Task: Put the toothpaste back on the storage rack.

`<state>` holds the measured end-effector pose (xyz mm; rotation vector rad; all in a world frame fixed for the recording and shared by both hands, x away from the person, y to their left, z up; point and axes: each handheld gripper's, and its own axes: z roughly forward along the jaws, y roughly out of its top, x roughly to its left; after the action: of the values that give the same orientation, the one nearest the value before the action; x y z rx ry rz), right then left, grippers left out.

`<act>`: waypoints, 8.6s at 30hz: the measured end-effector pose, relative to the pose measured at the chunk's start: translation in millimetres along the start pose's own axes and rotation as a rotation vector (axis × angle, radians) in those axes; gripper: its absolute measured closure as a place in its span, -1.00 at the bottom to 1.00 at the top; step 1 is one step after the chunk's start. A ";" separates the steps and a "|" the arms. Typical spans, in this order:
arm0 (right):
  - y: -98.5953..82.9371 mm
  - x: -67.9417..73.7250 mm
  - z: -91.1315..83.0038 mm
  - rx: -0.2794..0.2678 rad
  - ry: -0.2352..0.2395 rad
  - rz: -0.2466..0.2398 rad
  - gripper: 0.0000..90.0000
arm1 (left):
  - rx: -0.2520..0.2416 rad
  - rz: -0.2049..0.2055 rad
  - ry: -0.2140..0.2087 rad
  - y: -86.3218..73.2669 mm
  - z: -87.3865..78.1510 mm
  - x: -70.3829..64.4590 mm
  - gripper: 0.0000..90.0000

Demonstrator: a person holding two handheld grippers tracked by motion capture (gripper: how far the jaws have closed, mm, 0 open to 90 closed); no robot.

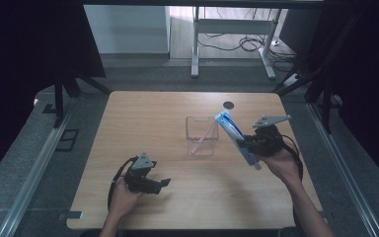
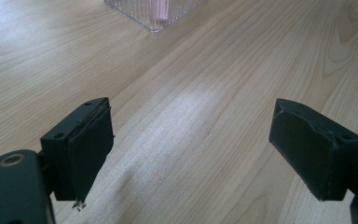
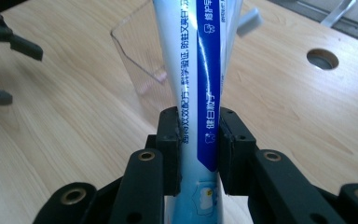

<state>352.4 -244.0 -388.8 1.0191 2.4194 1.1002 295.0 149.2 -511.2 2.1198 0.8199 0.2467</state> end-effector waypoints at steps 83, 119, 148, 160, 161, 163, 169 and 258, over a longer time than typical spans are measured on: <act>93.8 15.1 107.7 -0.169 0.041 0.009 0.63 | 0.011 0.007 -0.068 -1.0 7.2 -0.7 -0.71; 63.7 9.5 143.6 -0.121 0.042 -0.037 0.61 | 0.018 0.006 -0.082 -1.2 10.2 -1.5 -0.71; 51.3 11.0 146.0 -0.061 0.106 -0.059 0.54 | 0.034 0.015 -0.084 -0.8 12.4 -2.3 -0.71; 46.6 15.9 143.1 -0.048 0.108 -0.090 0.49 | 0.036 0.017 -0.085 -0.6 13.6 -3.5 -0.71; 46.2 16.0 142.7 -0.048 0.110 -0.094 0.48 | 0.035 0.017 -0.086 -0.6 13.5 -3.3 -0.71; 45.6 17.0 141.5 -0.046 0.112 -0.093 0.45 | 0.034 0.014 -0.086 -0.5 13.3 -3.1 -0.71; 46.3 18.7 137.4 -0.047 0.122 -0.098 0.31 | 0.032 0.014 -0.089 -0.5 13.1 -2.7 -0.71; -58.1 0.1 20.0 -0.072 -0.025 -0.073 -0.97 | -0.017 0.005 -0.106 -4.0 11.2 -0.7 -0.71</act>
<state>334.6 -259.6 -445.4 0.9097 2.3602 1.1341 297.5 143.5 -521.4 2.1003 0.7480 0.1425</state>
